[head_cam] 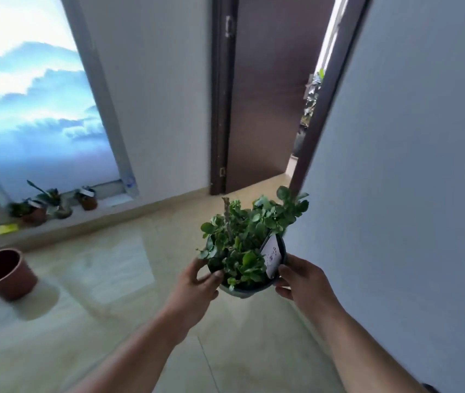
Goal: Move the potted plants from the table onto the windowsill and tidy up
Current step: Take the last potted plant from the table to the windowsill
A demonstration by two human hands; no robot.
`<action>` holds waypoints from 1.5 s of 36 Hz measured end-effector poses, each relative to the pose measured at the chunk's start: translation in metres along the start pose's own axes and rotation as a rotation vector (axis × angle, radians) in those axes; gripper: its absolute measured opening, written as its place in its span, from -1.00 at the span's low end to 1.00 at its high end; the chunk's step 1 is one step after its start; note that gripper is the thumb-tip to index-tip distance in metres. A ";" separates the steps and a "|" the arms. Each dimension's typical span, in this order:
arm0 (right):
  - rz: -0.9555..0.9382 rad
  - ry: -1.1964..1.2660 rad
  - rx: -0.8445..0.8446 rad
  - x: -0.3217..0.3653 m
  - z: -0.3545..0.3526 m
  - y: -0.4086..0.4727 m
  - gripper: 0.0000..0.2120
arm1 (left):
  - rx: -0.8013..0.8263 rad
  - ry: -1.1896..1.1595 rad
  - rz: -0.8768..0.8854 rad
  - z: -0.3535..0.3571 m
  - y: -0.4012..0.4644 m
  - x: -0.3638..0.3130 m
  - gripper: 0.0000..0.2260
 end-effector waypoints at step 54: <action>0.150 -0.236 0.523 0.188 0.569 0.711 -0.65 | -0.513 -0.223 -0.063 -0.689 0.381 -0.190 -0.75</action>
Point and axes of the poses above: each hand's wrist, its own y-axis towards the middle knuckle, its own z-axis out of the palm, x = y × z, the point moved 3 cm from there along y, towards the middle knuckle, and after that the axes turned 12 degrees about x, right-handed, at the moved point
